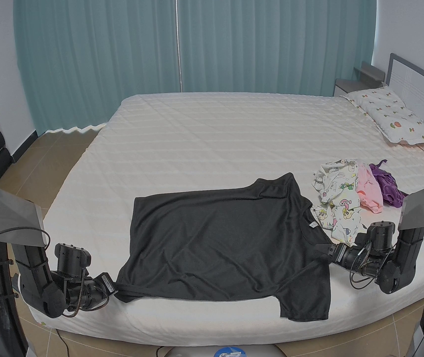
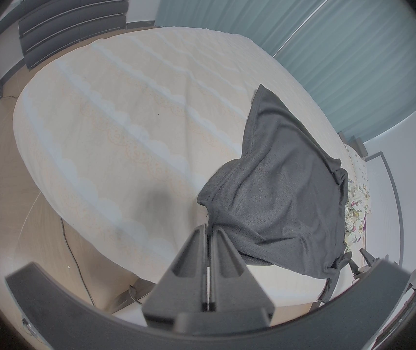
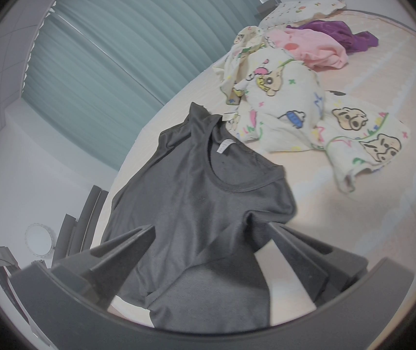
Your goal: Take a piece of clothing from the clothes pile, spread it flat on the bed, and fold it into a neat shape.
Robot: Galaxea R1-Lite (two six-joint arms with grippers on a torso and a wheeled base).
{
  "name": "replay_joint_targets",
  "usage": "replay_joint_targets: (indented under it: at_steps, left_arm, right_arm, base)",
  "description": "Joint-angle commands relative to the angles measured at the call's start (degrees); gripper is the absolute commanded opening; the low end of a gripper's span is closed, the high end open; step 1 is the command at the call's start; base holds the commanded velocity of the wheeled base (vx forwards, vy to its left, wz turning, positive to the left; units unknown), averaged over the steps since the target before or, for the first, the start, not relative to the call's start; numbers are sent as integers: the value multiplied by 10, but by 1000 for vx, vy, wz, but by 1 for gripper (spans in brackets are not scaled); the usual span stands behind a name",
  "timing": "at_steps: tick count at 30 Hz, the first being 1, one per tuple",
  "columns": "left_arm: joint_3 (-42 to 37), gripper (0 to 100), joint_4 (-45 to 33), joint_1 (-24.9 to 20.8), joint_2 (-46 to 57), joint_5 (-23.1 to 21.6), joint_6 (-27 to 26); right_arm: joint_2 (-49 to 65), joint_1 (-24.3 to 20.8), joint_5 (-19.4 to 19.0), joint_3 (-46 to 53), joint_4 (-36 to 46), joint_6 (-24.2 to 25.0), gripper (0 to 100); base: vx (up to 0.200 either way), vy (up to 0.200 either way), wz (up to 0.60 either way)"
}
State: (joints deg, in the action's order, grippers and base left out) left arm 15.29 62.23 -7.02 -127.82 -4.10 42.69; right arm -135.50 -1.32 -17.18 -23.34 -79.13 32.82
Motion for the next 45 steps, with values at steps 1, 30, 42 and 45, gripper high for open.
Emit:
replay_joint_targets:
  at_steps: [1,30,42,45]
  left_arm:
    - [1,0,0,0,-3,0,0]
    - [0,0,0,0,-4,0,-1]
    - [1,0,0,0,-4,0,0]
    - [1,0,0,0,-4,1,0]
  right_arm:
    - [47,26,-30,88,-13,-1,100]
    - [-21,-98,17,229,-48,-96,100]
    - [-47,-122,53,227,-75,-93,100]
    - [-48,-127,58,231,-76,-92,0]
  base:
    - [0,0,0]
    - [0,0,0]
    - [0,0,0]
    - [0,0,0]
